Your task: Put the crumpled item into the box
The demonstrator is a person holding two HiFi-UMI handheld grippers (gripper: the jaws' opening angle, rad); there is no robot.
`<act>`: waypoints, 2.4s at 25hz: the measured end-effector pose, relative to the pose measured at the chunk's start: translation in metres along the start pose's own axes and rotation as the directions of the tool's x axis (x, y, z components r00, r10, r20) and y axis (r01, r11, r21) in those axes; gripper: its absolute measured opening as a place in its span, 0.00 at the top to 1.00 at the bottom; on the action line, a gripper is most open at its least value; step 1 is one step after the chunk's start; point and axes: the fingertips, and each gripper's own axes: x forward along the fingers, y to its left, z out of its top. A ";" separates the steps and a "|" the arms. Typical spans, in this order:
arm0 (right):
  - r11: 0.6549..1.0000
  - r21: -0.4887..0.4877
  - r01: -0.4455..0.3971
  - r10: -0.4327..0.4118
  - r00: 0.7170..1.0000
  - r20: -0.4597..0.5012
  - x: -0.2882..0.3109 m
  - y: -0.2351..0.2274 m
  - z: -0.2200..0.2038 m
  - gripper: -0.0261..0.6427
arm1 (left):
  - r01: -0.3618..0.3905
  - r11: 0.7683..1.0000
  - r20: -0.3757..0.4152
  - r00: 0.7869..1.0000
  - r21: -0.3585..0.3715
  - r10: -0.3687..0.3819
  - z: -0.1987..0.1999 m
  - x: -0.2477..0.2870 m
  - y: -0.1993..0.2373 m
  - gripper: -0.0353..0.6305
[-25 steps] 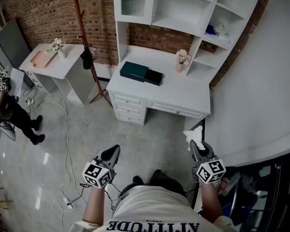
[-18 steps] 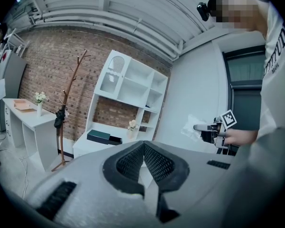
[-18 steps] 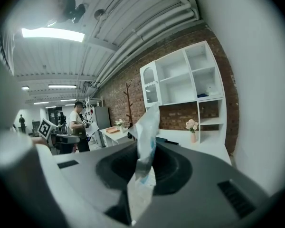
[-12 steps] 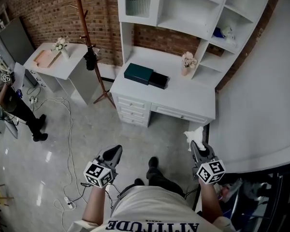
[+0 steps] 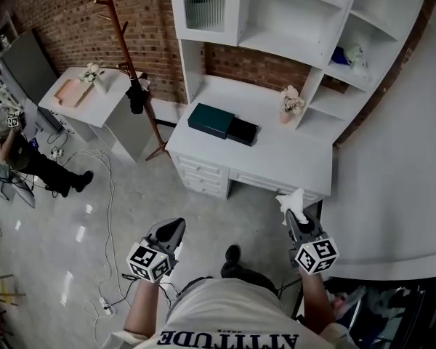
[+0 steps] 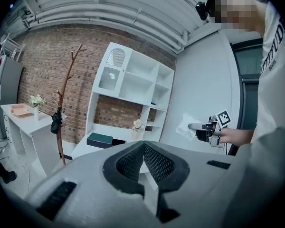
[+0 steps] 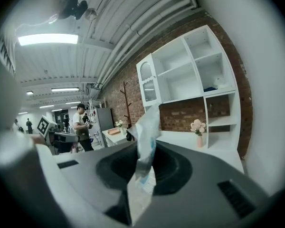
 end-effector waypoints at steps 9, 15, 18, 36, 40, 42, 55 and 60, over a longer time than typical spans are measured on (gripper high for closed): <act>0.998 0.001 -0.064 0.064 0.998 -0.024 0.055 -0.053 0.010 0.85 | -0.048 0.999 -0.004 0.999 0.018 0.048 0.018 0.065 0.010 0.91; 0.996 0.014 -0.088 0.089 0.995 -0.051 0.078 -0.081 0.005 0.85 | -0.059 0.998 0.001 0.998 0.015 0.059 0.022 0.100 0.008 0.91; 0.995 0.016 -0.097 0.097 0.993 -0.062 0.085 -0.087 0.005 0.85 | -0.060 0.998 -0.009 0.998 0.008 0.060 0.021 0.110 0.009 0.91; 0.996 0.022 -0.091 0.093 0.989 -0.116 0.125 -0.113 0.000 0.85 | -0.042 0.999 -0.024 0.999 -0.006 0.042 0.031 0.163 0.042 0.91; 0.997 0.023 -0.074 0.076 0.989 -0.127 0.145 -0.113 0.002 0.85 | -0.025 1.000 -0.025 0.999 -0.008 0.025 0.035 0.175 0.065 0.91; 0.997 0.033 -0.067 0.071 0.988 -0.135 0.157 -0.112 0.004 0.85 | -0.017 1.000 -0.027 0.999 -0.013 0.017 0.039 0.182 0.079 0.91; 0.999 0.037 -0.034 0.041 0.978 -0.203 0.268 -0.103 0.022 0.85 | 0.058 0.998 -0.051 0.997 -0.030 -0.059 0.065 0.236 0.195 0.91; 1.000 0.013 -0.029 0.031 0.974 -0.223 0.298 -0.096 0.039 0.85 | 0.101 0.994 -0.044 0.994 -0.032 -0.102 0.081 0.250 0.228 0.91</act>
